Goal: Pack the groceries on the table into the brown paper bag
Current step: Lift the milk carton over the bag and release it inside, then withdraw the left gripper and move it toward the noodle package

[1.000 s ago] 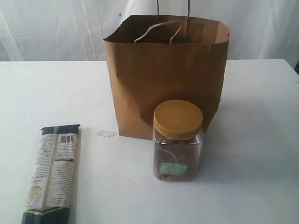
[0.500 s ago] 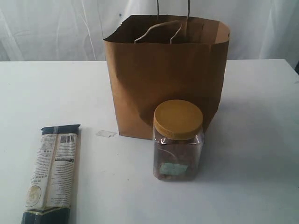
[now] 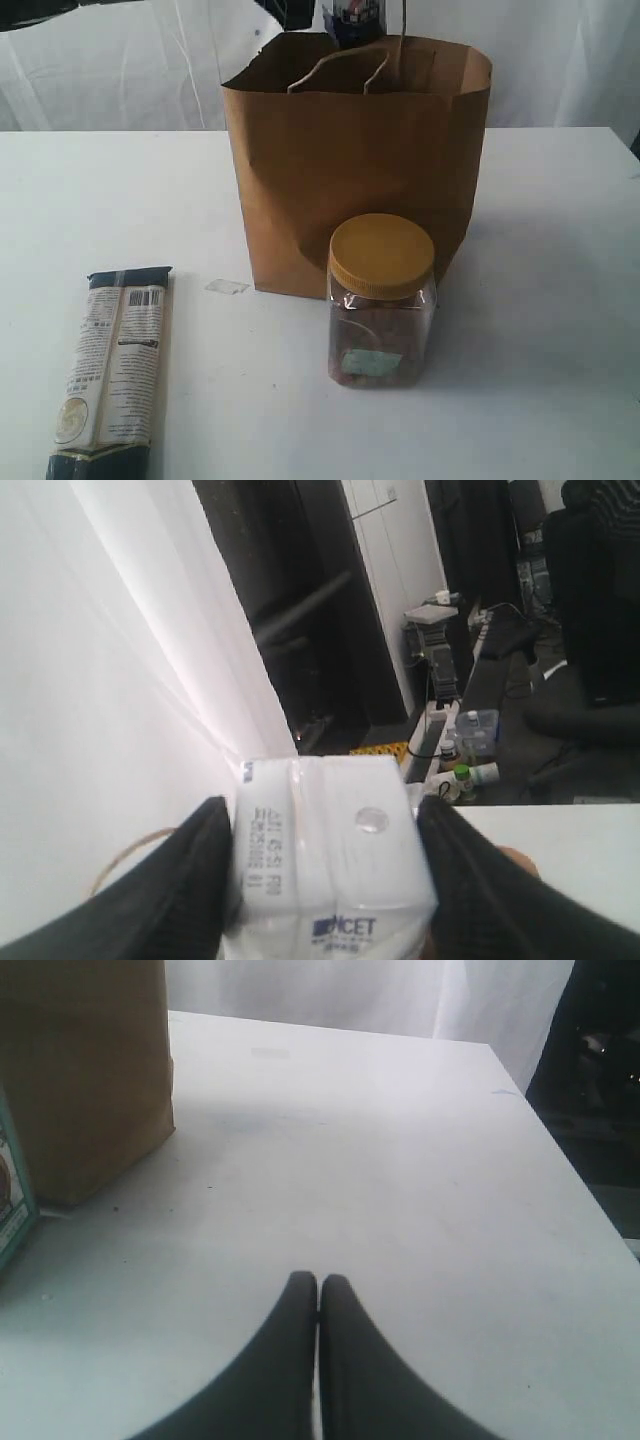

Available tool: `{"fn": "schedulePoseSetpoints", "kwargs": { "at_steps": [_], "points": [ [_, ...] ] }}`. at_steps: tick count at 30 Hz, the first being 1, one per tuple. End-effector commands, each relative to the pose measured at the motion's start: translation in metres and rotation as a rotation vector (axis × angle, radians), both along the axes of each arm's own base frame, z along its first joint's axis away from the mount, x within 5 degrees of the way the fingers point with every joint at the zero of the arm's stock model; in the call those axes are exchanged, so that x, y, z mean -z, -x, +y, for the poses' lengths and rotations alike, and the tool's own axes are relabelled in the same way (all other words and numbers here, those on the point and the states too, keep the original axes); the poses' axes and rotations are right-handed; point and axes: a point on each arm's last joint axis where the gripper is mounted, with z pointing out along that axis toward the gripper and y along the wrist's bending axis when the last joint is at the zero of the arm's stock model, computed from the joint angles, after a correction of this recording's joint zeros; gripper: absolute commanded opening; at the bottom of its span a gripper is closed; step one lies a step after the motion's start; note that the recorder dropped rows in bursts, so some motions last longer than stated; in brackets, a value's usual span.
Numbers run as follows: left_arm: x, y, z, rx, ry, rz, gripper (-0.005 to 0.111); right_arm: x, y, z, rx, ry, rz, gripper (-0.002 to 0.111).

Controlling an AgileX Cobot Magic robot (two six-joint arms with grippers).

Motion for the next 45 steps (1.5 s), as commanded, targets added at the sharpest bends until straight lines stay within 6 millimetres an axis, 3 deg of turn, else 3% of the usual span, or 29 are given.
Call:
{"fn": "schedulePoseSetpoints", "kwargs": {
  "at_steps": [1, 4, 10, 17, 22, 30, 38, 45],
  "points": [
    [0.006, 0.003, -0.004, 0.041, -0.087, 0.030, 0.046, -0.001, 0.000, -0.001, 0.007, 0.008, -0.012, 0.000],
    [0.022, -0.001, -0.004, 0.024, -0.194, 0.100, 0.056, -0.001, 0.000, -0.001, 0.007, 0.008, -0.012, 0.000],
    [0.033, -0.004, -0.004, 0.012, -0.228, 0.239, 0.058, -0.001, 0.000, 0.000, 0.006, -0.001, -0.012, 0.000],
    [0.036, -0.003, -0.004, 0.012, -0.256, 0.239, 0.058, -0.001, 0.000, 0.000, 0.006, -0.001, -0.012, 0.000],
    [0.036, -0.007, -0.002, -0.033, -0.257, 0.245, 0.076, -0.001, 0.000, 0.000, 0.006, -0.001, -0.012, 0.000],
    [0.037, 0.000, -0.004, 0.047, -0.267, 0.268, 0.077, -0.001, 0.000, 0.000, 0.006, -0.001, -0.012, 0.000],
    [-0.024, 0.022, 0.008, 0.010, -0.211, 0.096, 0.072, -0.001, 0.000, 0.000, 0.006, -0.001, -0.012, 0.000],
    [-0.079, 0.066, 0.032, -0.018, -0.179, -0.070, 0.026, -0.001, 0.000, 0.000, 0.006, -0.001, -0.012, 0.000]
  ]
}}
